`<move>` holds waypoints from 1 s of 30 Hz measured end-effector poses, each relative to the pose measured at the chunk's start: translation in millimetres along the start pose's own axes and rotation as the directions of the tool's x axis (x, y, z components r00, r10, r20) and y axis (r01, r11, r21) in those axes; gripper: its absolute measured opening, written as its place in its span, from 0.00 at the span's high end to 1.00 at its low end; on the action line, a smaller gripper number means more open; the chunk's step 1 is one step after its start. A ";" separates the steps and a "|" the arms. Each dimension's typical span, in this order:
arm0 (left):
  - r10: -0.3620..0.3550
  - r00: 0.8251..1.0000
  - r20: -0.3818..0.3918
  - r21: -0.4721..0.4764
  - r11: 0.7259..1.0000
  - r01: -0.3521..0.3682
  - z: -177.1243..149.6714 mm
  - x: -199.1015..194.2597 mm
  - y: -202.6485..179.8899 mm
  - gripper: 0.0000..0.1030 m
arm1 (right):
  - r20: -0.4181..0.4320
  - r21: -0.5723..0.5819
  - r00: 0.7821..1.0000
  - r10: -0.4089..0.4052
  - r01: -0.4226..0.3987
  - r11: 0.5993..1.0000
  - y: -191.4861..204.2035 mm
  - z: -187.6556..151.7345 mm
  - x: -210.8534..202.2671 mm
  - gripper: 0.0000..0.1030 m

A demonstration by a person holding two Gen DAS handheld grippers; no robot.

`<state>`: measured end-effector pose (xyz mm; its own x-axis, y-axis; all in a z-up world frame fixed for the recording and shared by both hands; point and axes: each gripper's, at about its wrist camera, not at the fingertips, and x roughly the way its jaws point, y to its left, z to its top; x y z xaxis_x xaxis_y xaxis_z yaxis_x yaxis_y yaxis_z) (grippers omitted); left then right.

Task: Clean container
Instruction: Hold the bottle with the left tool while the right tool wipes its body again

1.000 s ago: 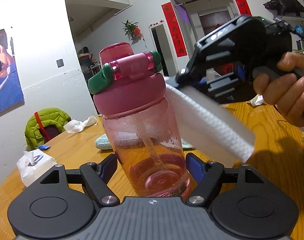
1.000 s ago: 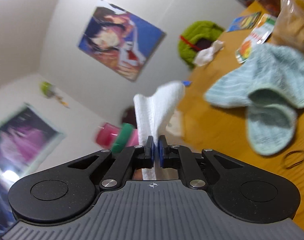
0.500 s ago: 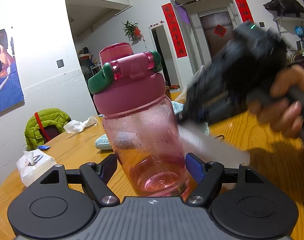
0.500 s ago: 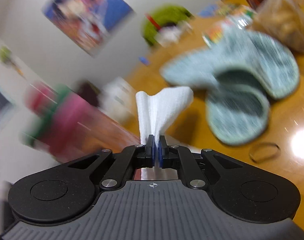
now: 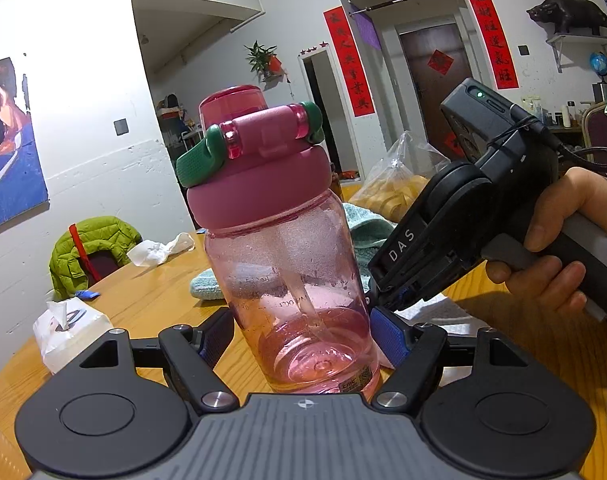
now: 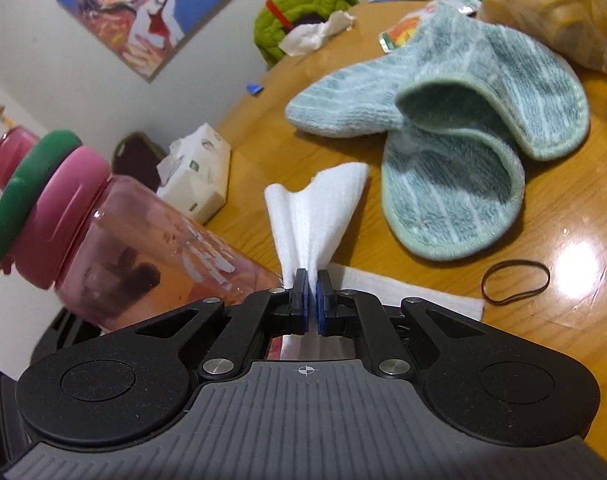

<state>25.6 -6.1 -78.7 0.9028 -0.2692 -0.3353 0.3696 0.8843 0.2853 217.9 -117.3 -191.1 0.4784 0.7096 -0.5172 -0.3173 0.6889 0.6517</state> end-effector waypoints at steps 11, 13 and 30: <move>-0.076 0.997 -0.014 -0.039 0.996 0.076 8.0 -34.1 8.1 0.29 | 0.184 0.010 0.974 0.131 -0.135 0.991 -3.2 8.0 -21.6 0.90; -0.094 0.995 -0.013 -0.011 0.996 0.094 6.7 -33.8 3.9 0.29 | 0.193 0.015 0.968 0.160 -0.166 0.986 -2.9 10.3 -21.4 0.90; 0.003 1.000 -0.005 -0.018 1.000 -0.003 -0.1 4.7 16.5 0.28 | 0.073 -0.120 0.989 0.129 -0.120 0.986 18.3 1.5 -42.6 0.91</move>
